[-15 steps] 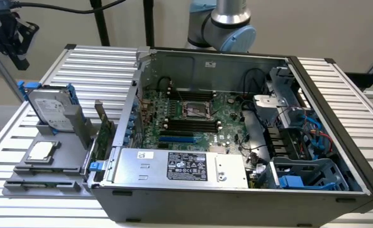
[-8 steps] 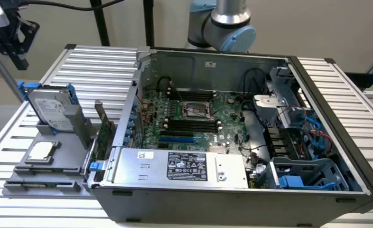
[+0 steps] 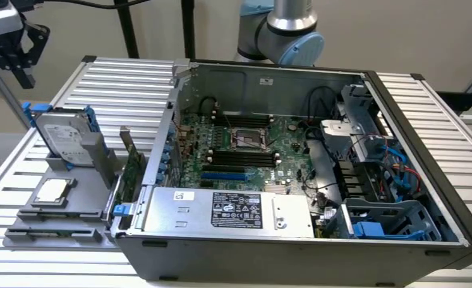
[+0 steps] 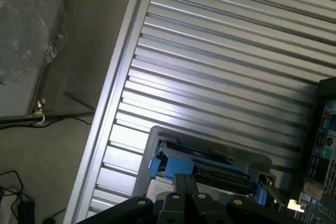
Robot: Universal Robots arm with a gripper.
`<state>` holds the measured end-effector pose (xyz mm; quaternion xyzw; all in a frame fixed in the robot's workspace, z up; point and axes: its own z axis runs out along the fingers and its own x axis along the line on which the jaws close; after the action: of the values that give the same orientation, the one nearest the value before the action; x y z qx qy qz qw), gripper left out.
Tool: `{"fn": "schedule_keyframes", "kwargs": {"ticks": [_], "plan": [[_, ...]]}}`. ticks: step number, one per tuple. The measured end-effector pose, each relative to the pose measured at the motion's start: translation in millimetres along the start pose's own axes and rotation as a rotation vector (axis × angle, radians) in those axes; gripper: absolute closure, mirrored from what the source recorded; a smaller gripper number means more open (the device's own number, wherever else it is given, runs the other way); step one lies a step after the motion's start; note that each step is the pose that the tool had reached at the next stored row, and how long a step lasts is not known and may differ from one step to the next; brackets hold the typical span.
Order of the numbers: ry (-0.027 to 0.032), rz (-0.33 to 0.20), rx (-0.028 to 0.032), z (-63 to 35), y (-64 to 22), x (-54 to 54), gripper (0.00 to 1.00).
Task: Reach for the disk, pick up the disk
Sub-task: 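Pick up the disk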
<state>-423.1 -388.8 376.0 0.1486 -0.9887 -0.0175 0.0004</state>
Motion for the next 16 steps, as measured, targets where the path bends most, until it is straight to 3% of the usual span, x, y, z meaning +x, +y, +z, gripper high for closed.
{"fn": "schedule_keyframes", "kwargs": {"ticks": [16], "plan": [[0.0099,-0.29,-0.0012,0.2,0.0,0.0,0.89]]}}
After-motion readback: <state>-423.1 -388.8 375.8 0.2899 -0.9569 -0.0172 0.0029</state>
